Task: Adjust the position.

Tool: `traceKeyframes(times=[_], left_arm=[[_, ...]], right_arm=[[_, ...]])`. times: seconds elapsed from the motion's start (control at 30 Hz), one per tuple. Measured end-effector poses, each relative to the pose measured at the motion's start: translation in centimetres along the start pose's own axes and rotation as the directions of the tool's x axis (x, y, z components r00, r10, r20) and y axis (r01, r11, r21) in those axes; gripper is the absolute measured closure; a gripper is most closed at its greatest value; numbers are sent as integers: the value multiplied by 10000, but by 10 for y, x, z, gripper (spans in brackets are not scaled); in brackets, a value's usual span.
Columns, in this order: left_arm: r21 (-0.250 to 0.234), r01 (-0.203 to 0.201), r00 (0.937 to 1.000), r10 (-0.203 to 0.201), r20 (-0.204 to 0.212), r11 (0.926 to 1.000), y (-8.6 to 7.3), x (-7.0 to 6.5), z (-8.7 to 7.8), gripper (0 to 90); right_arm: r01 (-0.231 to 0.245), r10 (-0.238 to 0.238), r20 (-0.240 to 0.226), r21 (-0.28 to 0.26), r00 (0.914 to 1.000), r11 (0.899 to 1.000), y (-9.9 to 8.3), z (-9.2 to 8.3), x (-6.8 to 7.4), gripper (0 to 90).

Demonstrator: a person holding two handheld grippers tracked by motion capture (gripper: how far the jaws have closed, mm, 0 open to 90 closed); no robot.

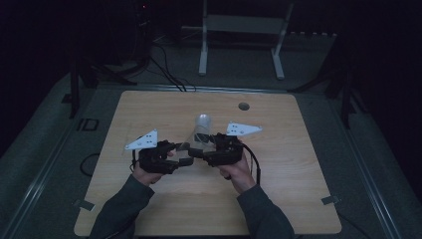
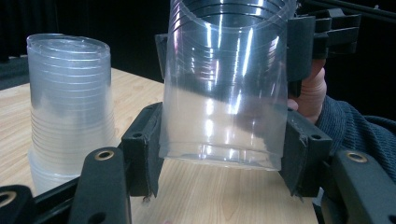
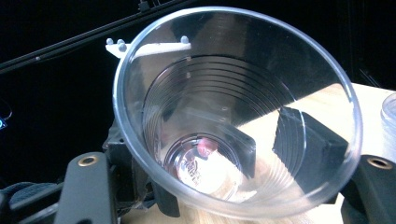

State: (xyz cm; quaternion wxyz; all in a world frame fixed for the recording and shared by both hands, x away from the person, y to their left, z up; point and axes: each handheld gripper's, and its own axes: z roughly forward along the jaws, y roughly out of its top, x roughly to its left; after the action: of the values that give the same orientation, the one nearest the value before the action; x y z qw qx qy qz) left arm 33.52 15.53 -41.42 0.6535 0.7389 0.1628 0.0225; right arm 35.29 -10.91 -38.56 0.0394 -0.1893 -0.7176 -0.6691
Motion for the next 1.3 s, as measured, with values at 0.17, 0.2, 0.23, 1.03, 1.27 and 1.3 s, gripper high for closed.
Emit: traceKeyframes(times=[0.17, 0.2, 0.23, 1.03, 1.27, 1.3], left_arm=[[114, -75, 10000, 75, -43, 9999, 1, -1, 1, 370], [139, -100, 9999, 101, -111, 9999, 1, -1, 1, 360], [159, -121, 9998, 124, -168, 9998, 1, -1, 0, 346], [1537, -1008, 9798, 1249, -1561, 9830, 10, -11, 1, 260], [2129, -1220, 9689, 1628, -1865, 9694, 12, -16, 7, 260], [2191, -1212, 9675, 1646, -1921, 9682, 12, -16, 8, 260]], right_arm=[[-15, 15, 16, 14, 10000, 10000, 0, 0, 0, 315], [-24, 24, 18, 25, 10000, 10000, 0, 0, 0, 314], [-20, 20, 10, 32, 10000, 10000, 0, 0, 0, 315], [530, -623, 958, 972, 9934, 9938, 8, -6, 1, 317], [785, -974, 1287, 1447, 9869, 9864, 12, -5, 4, 320], [792, -1003, 1342, 1540, 9859, 9849, 12, -5, 4, 320]])
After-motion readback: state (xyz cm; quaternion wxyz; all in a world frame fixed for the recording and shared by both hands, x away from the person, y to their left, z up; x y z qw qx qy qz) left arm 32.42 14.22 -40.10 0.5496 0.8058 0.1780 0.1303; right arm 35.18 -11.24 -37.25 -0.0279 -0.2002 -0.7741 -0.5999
